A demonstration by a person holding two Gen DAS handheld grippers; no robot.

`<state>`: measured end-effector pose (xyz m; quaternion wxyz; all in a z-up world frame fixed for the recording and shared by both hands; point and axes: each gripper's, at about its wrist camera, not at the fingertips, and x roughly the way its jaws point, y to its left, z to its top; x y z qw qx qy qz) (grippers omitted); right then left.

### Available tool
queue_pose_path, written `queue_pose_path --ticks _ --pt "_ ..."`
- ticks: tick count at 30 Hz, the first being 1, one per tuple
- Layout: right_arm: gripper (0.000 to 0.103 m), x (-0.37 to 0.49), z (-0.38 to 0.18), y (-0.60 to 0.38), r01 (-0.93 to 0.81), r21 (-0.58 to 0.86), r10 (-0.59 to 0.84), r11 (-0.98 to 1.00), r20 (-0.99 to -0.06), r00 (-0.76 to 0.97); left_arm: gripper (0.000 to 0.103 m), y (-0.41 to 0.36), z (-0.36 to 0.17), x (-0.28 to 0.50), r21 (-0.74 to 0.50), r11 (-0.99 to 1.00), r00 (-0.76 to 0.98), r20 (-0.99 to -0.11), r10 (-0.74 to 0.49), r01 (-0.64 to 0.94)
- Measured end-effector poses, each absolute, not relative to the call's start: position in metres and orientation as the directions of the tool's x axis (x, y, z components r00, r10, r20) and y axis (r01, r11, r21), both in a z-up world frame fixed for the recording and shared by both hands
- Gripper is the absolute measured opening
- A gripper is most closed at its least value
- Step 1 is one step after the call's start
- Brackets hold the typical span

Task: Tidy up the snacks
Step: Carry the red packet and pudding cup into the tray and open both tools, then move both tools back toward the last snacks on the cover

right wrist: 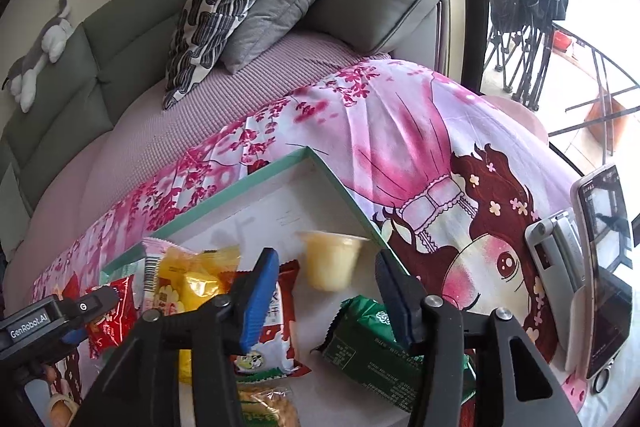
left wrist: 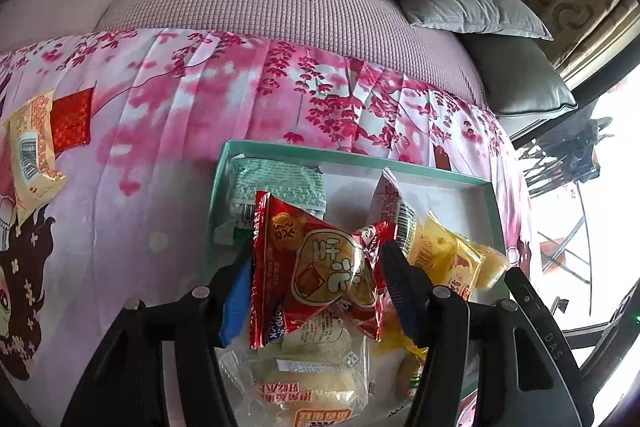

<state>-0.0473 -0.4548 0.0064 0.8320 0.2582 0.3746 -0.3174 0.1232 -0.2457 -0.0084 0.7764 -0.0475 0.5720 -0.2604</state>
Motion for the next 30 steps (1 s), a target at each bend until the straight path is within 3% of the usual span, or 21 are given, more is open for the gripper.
queue_pose_path --ticks 3,5,7,12,15,30 --pt "0.055 -0.047 0.009 -0.453 0.721 0.186 -0.334 0.667 -0.791 0.513 0.067 -0.241 -0.006 0.123 -0.383 0.858 0.209 -0.859 -0.467 0.341" --pt "0.059 -0.048 0.01 -0.452 0.721 0.183 -0.332 0.669 -0.794 0.51 0.076 -0.238 -0.003 0.123 -0.391 0.857 0.212 -0.855 -0.473 0.336" --pt "0.067 -0.048 0.012 -0.45 0.72 0.173 -0.334 0.672 -0.798 0.502 0.078 -0.234 -0.001 0.122 -0.391 0.859 0.219 -0.853 -0.473 0.331" --pt "0.077 -0.047 0.017 -0.442 0.711 0.154 -0.337 0.686 -0.799 0.498 0.08 -0.223 0.005 0.12 -0.392 0.864 0.237 -0.849 -0.472 0.315" --pt "0.083 -0.045 0.021 -0.436 0.702 0.139 -0.343 0.699 -0.795 0.499 0.089 -0.216 0.011 0.117 -0.376 0.871 0.27 -0.845 -0.462 0.316" --pt "0.099 -0.013 0.034 -0.383 0.591 0.16 -0.264 0.791 -0.782 0.564 0.09 -0.162 0.031 0.121 -0.181 0.963 0.497 -0.828 -0.258 0.197"
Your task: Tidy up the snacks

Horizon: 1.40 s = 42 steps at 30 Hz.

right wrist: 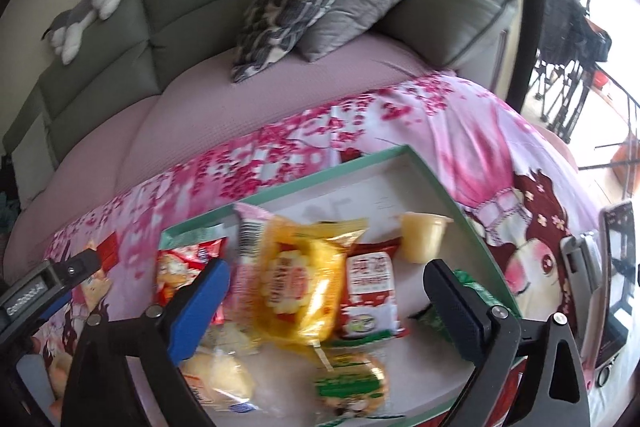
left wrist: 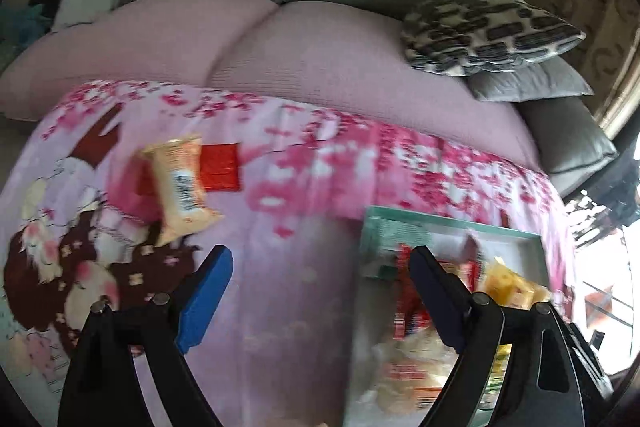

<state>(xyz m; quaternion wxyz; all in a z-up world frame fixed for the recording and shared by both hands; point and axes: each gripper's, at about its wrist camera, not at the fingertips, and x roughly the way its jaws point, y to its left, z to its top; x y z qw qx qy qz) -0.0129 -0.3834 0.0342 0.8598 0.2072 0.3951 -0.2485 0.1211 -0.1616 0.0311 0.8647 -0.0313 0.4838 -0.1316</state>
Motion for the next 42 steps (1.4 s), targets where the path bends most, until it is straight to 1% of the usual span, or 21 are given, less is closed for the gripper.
queue_pose_path --ticks 8,14,19,25,29,33,36,38,39,42 --pt "0.103 0.004 0.035 -0.353 0.516 0.167 -0.208 0.84 -0.78 0.591 0.091 -0.119 0.018 0.126 -0.135 0.985 0.51 -0.843 -0.171 0.107" --pt "0.103 0.016 0.034 -0.333 0.473 0.159 -0.182 0.866 -0.782 0.596 0.091 -0.091 0.014 0.125 -0.1 0.992 0.526 -0.841 -0.123 0.072" --pt "0.103 0.024 0.036 -0.313 0.432 0.16 -0.158 0.887 -0.775 0.612 0.091 -0.066 0.012 0.129 -0.104 0.994 0.529 -0.842 -0.103 0.028" --pt "0.103 0.048 0.046 -0.279 0.332 0.204 -0.073 0.921 -0.746 0.662 0.091 -0.038 0.01 0.154 -0.144 0.99 0.514 -0.849 -0.121 -0.004" --pt "0.103 0.077 0.048 -0.257 0.267 0.255 -0.004 0.929 -0.717 0.697 0.091 -0.031 0.001 0.184 -0.205 0.979 0.457 -0.869 -0.187 0.012" --pt "0.103 0.11 0.038 -0.243 0.242 0.255 0.018 0.936 -0.722 0.692 0.091 -0.034 -0.014 0.212 -0.256 0.967 0.403 -0.883 -0.241 0.017" --pt "0.102 0.135 0.03 -0.239 0.217 0.26 0.045 0.941 -0.731 0.681 0.085 -0.04 -0.027 0.223 -0.295 0.955 0.383 -0.881 -0.279 0.017" --pt "0.098 0.15 0.024 -0.24 0.208 0.27 0.063 0.94 -0.738 0.672 0.072 -0.043 -0.035 0.228 -0.319 0.948 0.364 -0.881 -0.302 0.013" --pt "0.093 0.154 0.023 -0.241 0.206 0.281 0.074 0.937 -0.739 0.67 0.069 -0.044 -0.038 0.23 -0.331 0.944 0.36 -0.879 -0.313 0.012" --pt "0.088 0.171 0.016 -0.243 0.202 0.306 0.103 0.93 -0.748 0.655 0.054 -0.046 -0.043 0.234 -0.358 0.933 0.36 -0.869 -0.339 0.012"
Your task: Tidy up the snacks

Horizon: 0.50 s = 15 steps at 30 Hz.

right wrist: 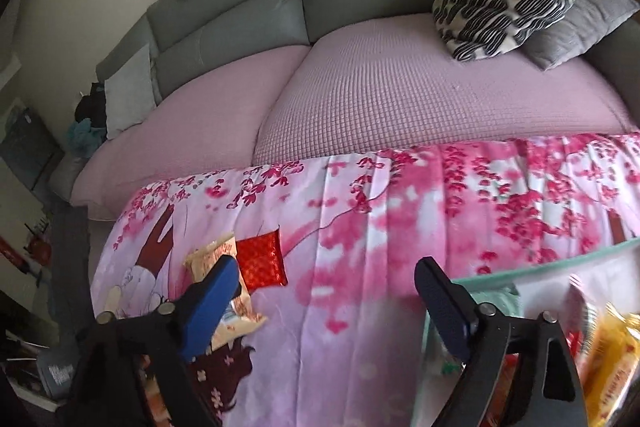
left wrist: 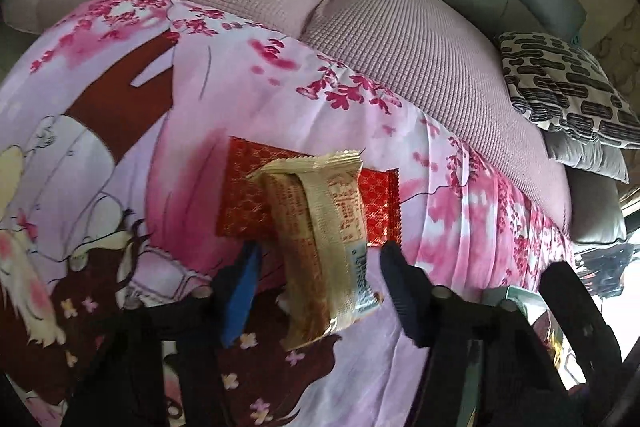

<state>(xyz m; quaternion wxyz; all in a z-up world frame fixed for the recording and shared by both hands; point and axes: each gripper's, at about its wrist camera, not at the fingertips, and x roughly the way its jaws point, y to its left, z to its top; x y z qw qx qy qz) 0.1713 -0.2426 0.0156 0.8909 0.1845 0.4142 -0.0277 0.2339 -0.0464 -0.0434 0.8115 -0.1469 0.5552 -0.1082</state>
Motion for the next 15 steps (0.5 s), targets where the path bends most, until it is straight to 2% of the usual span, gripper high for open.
queue_pose_path --ticks 1,4,11,15 --pt "0.085 0.176 0.014 -0.242 0.197 0.308 0.111 0.931 -0.751 0.651 0.042 -0.046 -0.045 0.235 -0.366 0.931 0.358 -0.867 -0.345 0.012" --pt "0.082 0.189 0.008 -0.236 0.171 0.32 0.142 0.932 -0.756 0.639 0.036 -0.042 -0.045 0.233 -0.397 0.918 0.37 -0.852 -0.371 0.005" --pt "0.082 0.217 -0.013 -0.216 0.128 0.336 0.203 0.933 -0.787 0.582 0.036 -0.004 -0.042 0.227 -0.398 0.913 0.4 -0.853 -0.334 -0.086" --pt "0.082 0.229 -0.024 -0.195 0.084 0.272 0.185 0.959 -0.818 0.545 0.036 0.027 -0.043 0.225 -0.375 0.912 0.429 -0.86 -0.276 -0.165"
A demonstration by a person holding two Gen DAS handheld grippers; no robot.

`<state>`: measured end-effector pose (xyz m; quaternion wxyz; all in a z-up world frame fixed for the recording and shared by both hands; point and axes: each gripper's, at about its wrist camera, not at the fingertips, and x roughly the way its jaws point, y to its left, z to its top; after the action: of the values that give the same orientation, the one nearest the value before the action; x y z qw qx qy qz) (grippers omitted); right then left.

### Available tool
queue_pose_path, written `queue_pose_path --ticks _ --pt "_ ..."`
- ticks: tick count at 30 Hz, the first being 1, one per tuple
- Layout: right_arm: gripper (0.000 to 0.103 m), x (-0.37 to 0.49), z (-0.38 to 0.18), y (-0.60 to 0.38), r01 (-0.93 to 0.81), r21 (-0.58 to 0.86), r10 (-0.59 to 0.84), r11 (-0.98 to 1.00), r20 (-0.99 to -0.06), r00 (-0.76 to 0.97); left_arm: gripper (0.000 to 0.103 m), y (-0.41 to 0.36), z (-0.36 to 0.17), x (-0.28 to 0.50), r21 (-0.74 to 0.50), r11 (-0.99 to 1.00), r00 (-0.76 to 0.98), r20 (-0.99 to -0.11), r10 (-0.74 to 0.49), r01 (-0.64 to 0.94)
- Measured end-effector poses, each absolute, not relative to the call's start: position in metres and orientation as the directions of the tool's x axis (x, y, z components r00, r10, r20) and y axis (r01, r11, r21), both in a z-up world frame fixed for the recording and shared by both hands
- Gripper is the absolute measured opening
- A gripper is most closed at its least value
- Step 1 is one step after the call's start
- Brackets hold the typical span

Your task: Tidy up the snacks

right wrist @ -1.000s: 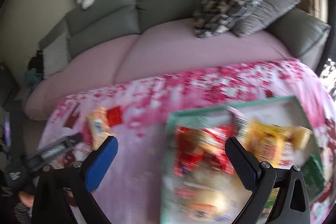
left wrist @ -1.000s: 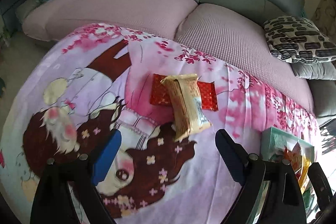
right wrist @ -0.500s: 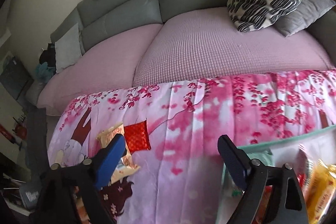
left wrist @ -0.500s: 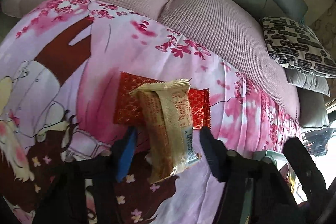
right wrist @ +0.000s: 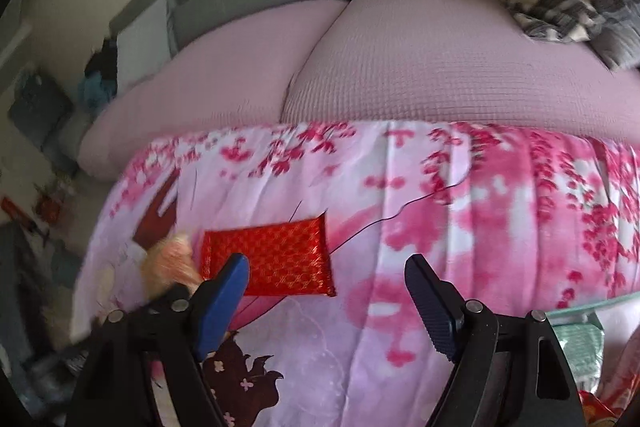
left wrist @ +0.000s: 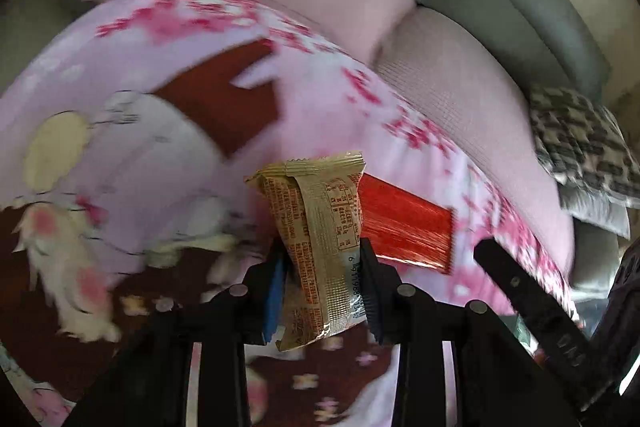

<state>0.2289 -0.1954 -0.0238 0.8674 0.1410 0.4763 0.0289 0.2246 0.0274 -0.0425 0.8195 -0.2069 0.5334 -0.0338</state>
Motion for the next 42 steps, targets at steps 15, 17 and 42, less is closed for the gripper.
queue_pose_path --ticks 15,17,42 --pt "0.095 0.25 -0.054 -0.129 -0.233 -0.193 -0.06 0.953 -0.875 0.481 0.036 0.083 -0.046 0.224 -0.439 0.857 0.449 -0.845 -0.291 -0.27" --pt "0.1 0.259 -0.057 -0.115 -0.311 -0.275 -0.104 0.91 -0.876 0.47 0.036 0.084 -0.045 0.224 -0.444 0.854 0.448 -0.843 -0.296 -0.271" --pt "0.052 0.261 -0.048 -0.102 -0.384 -0.041 0.122 0.922 -0.913 0.39 0.036 0.08 -0.048 0.223 -0.426 0.865 0.414 -0.86 -0.297 -0.266"
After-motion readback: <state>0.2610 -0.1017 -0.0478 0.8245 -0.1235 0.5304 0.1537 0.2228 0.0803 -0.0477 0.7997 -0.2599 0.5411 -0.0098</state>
